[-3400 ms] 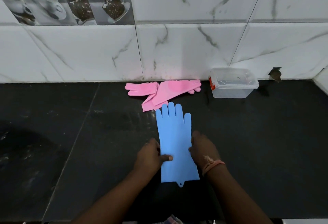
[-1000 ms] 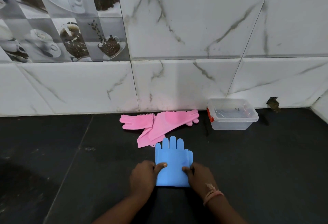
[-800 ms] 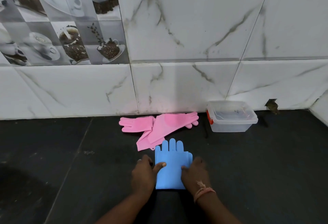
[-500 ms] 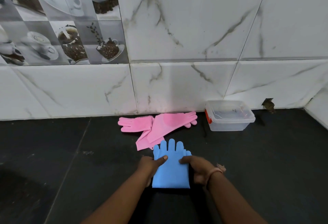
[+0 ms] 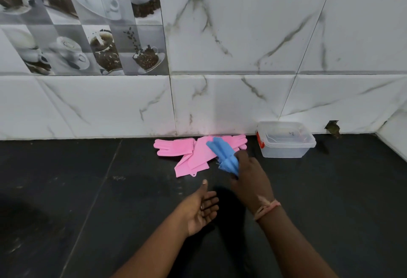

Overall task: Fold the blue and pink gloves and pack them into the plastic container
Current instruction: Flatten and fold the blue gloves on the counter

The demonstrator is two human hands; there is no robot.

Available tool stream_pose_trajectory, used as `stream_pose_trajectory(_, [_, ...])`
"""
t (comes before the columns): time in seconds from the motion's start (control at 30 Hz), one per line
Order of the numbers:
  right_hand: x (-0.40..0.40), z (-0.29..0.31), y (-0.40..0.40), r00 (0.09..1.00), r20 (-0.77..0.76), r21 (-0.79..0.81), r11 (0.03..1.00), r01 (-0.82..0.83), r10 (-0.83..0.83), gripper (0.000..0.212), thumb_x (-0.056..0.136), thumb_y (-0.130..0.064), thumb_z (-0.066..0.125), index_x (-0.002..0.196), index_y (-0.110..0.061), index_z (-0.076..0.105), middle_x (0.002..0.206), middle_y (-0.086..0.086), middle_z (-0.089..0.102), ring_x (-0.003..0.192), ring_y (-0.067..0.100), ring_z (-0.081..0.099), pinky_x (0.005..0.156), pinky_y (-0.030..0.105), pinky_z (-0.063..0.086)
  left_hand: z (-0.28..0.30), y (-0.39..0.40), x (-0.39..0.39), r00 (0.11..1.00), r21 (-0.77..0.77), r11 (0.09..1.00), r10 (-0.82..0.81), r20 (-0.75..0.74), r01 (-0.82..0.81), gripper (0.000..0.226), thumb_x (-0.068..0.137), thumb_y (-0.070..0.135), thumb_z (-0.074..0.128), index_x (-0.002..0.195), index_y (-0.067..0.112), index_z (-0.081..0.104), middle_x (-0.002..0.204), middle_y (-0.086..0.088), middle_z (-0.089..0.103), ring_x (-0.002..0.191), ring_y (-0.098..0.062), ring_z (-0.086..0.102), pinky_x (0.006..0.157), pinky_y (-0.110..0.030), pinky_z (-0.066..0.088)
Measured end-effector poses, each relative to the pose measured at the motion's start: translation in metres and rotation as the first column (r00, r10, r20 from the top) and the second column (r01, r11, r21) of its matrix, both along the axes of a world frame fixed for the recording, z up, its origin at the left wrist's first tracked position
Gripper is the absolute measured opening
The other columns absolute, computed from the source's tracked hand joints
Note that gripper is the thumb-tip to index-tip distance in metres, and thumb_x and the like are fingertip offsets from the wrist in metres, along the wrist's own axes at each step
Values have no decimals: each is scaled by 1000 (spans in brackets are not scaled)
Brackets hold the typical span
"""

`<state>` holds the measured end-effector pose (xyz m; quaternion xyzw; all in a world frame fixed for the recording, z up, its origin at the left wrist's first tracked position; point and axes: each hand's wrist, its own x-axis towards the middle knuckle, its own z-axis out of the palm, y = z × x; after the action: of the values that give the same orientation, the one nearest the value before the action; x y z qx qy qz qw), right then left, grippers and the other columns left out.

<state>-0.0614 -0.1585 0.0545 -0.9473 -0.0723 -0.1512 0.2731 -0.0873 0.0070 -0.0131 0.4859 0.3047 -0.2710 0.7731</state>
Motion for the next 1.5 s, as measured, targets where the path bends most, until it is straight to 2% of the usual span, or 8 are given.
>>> stream_pose_trajectory(0.2, [-86,-88,36,970,-235,-542,819,-190,70,78,51,-27,87,127,-19,68,111,10,74,76,28,72,58,37,55,-20,17,-39,984,-162,971,168,-63,-177,63,90,62,61,117,6,72,95,-15,81,78,-26,78,67,-35,63])
stream_pose_trajectory(0.37, [-95,-110,27,803,-572,-280,881,-381,166,89,85,-27,47,156,-32,-7,165,-6,-2,141,32,19,108,50,24,-21,2,-49,989,106,984,135,65,-141,34,89,32,79,112,7,72,96,-15,82,85,-28,80,70,-36,65])
stream_pose_trajectory(0.5, [-79,-85,9,862,-475,315,949,-20,176,66,83,-6,50,143,-32,38,138,3,51,118,21,53,99,26,44,-20,-11,-48,969,245,940,214,119,-238,38,82,10,84,116,6,68,104,-19,77,95,-39,76,85,-50,64])
stream_pose_trajectory(0.63, [-63,-79,-5,810,-517,216,873,437,-278,37,86,-17,63,121,-6,56,125,15,60,114,33,58,97,36,48,-21,-13,-52,965,259,931,234,116,-257,36,85,0,77,118,7,67,107,-19,77,97,-41,75,89,-57,62])
stream_pose_trajectory(0.87, [-52,-86,-30,688,-710,660,482,576,150,32,79,-7,73,110,-2,67,102,15,75,91,35,72,86,53,58,-19,-13,-56,974,135,972,171,152,-192,31,92,5,72,122,12,67,114,-16,78,106,-37,75,90,-49,61])
stream_pose_trajectory(1.03, [-49,-94,-78,792,-609,685,538,491,53,24,84,-7,71,106,-13,63,107,11,72,95,28,70,87,49,58,-23,-58,-55,978,43,989,133,160,-142,33,90,6,75,120,16,67,99,-5,82,79,-20,78,65,-31,62])
stream_pose_trajectory(1.33, [-15,-78,-178,824,-562,750,467,468,76,43,76,-3,80,115,-11,63,110,11,73,98,33,70,85,49,59,-23,-141,-22,970,-22,994,112,215,-109,37,88,-1,75,119,18,66,111,-7,81,96,-27,80,70,-35,64])
stream_pose_trajectory(1.5, [3,-83,-191,748,-662,514,696,501,-50,46,78,2,74,121,-1,59,117,16,66,92,25,61,76,31,49,-22,-157,-11,984,270,962,-90,155,45,30,87,-2,71,114,12,67,94,-8,76,74,-19,71,62,-27,59])
